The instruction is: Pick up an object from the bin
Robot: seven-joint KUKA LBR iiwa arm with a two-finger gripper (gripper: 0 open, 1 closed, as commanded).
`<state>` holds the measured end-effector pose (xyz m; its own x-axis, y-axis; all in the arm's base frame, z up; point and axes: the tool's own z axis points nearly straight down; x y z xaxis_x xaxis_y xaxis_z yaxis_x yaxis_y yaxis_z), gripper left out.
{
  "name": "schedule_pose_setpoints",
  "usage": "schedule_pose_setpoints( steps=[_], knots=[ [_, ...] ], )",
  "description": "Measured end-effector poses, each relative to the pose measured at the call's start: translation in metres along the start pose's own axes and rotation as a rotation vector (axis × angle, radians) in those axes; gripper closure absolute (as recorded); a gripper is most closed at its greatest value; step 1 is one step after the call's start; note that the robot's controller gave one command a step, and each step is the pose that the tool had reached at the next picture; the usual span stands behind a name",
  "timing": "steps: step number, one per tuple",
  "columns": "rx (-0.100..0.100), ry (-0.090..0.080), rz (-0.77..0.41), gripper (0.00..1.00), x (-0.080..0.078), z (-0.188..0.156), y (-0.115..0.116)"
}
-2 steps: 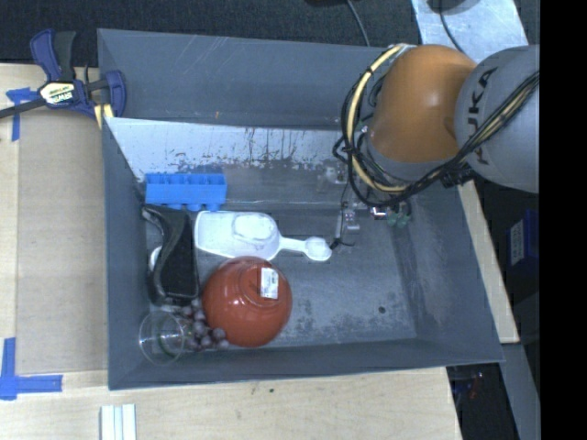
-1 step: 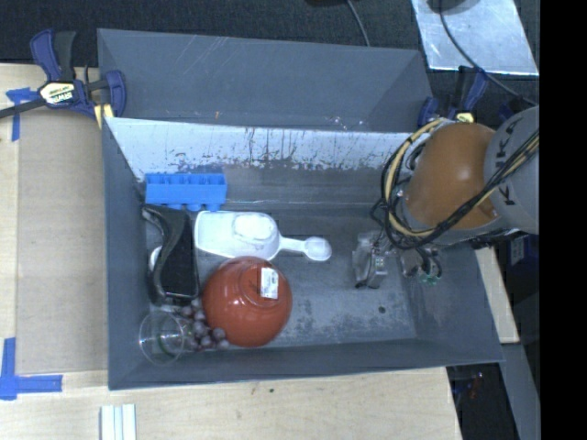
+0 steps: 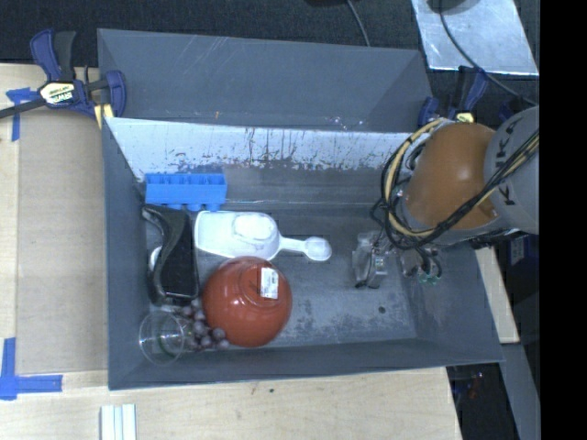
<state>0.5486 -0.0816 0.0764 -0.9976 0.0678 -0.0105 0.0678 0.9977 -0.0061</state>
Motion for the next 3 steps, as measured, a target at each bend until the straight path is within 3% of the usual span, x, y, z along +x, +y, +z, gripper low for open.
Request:
schedule_pose_setpoints(
  steps=[1,2,3],
  knots=[
    [0.000,0.001,0.327,0.00,0.037,0.006,0.014],
    [0.000,-0.001,0.334,0.00,0.037,0.006,0.014],
    [-0.001,-0.006,0.314,0.00,0.033,0.005,0.029]
  ],
)
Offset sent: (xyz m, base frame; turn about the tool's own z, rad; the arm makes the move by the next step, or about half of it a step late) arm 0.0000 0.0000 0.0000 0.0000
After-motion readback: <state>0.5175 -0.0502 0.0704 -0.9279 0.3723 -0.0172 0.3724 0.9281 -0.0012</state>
